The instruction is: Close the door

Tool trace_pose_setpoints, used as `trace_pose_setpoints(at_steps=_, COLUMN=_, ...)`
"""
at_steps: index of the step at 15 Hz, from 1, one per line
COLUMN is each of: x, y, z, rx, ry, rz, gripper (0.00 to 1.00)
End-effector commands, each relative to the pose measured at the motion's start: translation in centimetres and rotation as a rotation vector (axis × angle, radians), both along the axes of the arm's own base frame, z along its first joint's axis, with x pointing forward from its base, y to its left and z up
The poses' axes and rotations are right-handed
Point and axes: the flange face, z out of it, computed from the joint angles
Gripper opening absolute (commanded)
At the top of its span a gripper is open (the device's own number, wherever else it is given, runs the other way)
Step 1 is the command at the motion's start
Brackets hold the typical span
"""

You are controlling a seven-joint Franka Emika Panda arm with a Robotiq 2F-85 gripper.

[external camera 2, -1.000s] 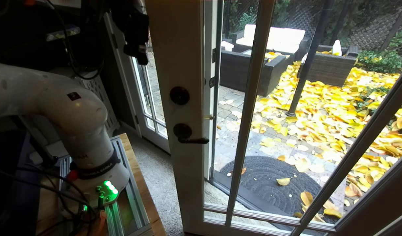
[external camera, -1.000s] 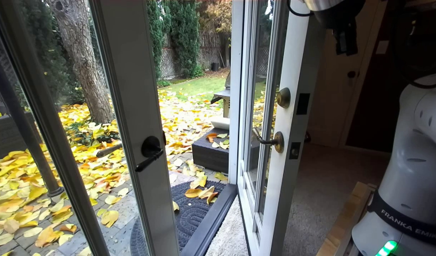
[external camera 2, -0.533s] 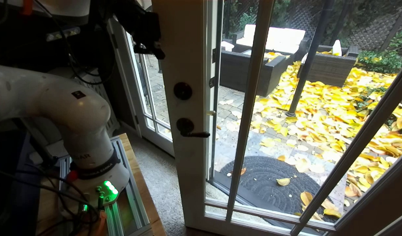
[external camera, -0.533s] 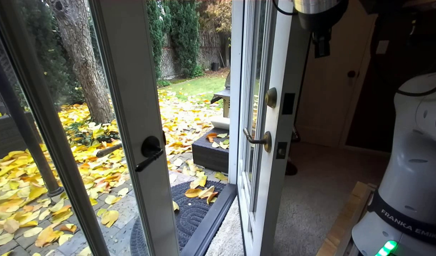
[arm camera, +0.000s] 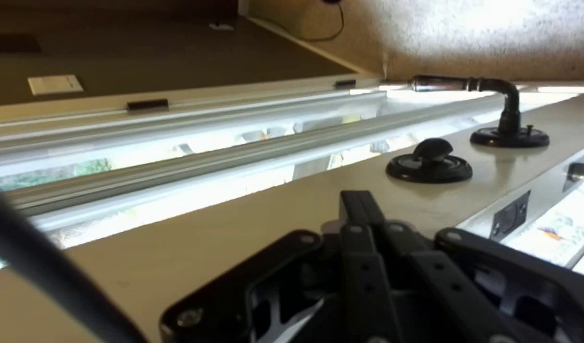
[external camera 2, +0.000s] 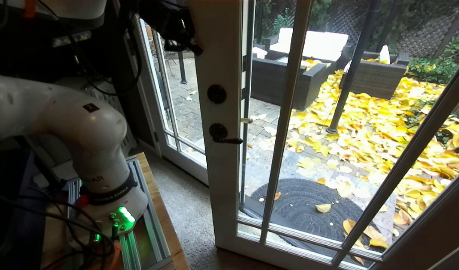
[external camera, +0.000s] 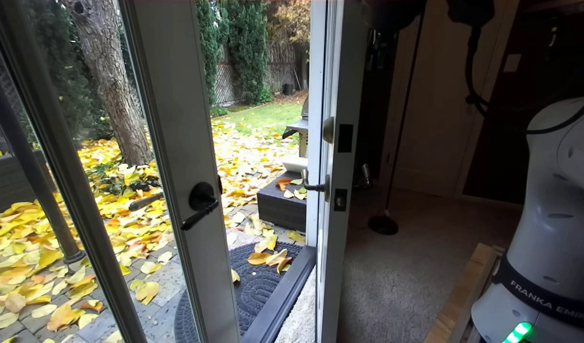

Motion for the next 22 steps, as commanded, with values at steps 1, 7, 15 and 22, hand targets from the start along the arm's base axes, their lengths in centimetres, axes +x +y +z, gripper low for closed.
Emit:
trace_pose_setpoints(at_steps=1, x=2.3, y=1.1, z=0.7, rx=0.099, ry=-0.085, rz=0.122, gripper=0.0)
trace_pose_setpoints(at_steps=7, x=6.7, y=1.6, z=1.1, rx=0.31, ry=-0.177, rz=0.266, gripper=0.0)
trace_pose_setpoints(at_steps=15, x=8.8, y=1.2, z=0.7, rx=0.42, ry=-0.18, rz=0.266, gripper=0.01)
trace_pose_setpoints(at_steps=22, x=8.6, y=1.4, z=0.9, rx=0.417, ry=-0.187, rz=0.27, gripper=0.01)
